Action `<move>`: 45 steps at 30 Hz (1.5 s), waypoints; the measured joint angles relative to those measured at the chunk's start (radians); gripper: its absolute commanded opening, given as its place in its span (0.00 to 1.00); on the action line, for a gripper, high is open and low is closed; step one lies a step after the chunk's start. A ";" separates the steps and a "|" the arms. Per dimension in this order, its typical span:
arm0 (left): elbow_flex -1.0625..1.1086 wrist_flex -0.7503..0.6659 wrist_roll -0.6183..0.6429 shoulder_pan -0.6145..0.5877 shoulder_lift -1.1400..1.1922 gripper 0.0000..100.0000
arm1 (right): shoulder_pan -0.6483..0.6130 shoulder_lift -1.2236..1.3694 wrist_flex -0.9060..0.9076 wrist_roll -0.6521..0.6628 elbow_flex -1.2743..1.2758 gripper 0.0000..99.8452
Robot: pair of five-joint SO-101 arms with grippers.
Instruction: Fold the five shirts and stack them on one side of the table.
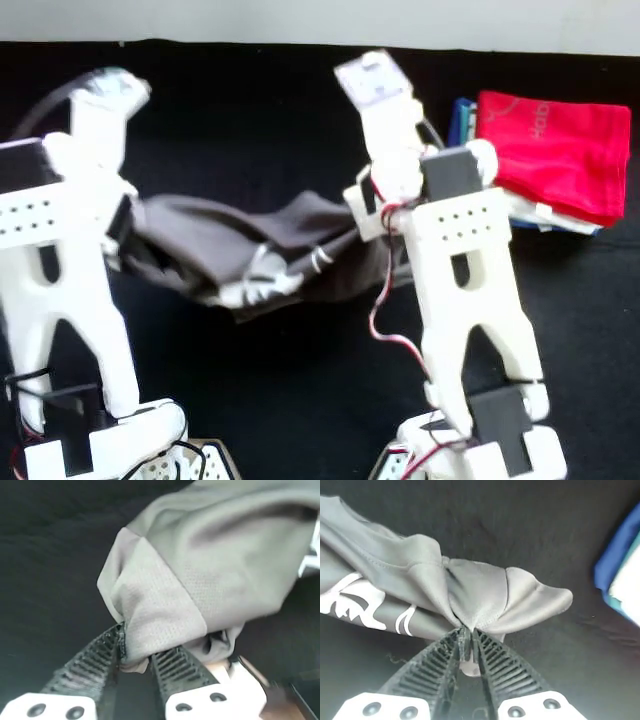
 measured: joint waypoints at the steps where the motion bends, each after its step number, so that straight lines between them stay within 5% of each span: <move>1: 0.060 -0.012 0.000 0.005 0.000 0.01 | 0.002 -0.029 -0.048 0.000 0.094 0.01; 10: 0.440 -0.068 -0.166 0.005 0.000 0.01 | 0.000 -0.324 -0.298 0.000 0.697 0.04; 15: 0.468 -0.071 -0.183 0.005 0.000 0.01 | 0.000 -0.428 -0.241 0.000 0.635 0.25; 22: 0.471 -0.071 -0.189 -0.034 -0.008 0.15 | -0.135 -0.362 -0.209 -0.021 0.350 0.22; 30: 0.471 -0.083 -0.373 -0.333 -0.008 0.23 | -0.270 0.132 -0.207 -0.069 0.061 0.22; 38: 0.420 -0.233 -0.388 -0.720 -0.008 0.23 | -0.422 0.589 -0.207 -0.074 -0.341 0.22; 45: 0.420 -0.353 -0.388 -0.887 -0.008 0.23 | -0.540 0.924 -0.104 -0.106 -0.655 0.22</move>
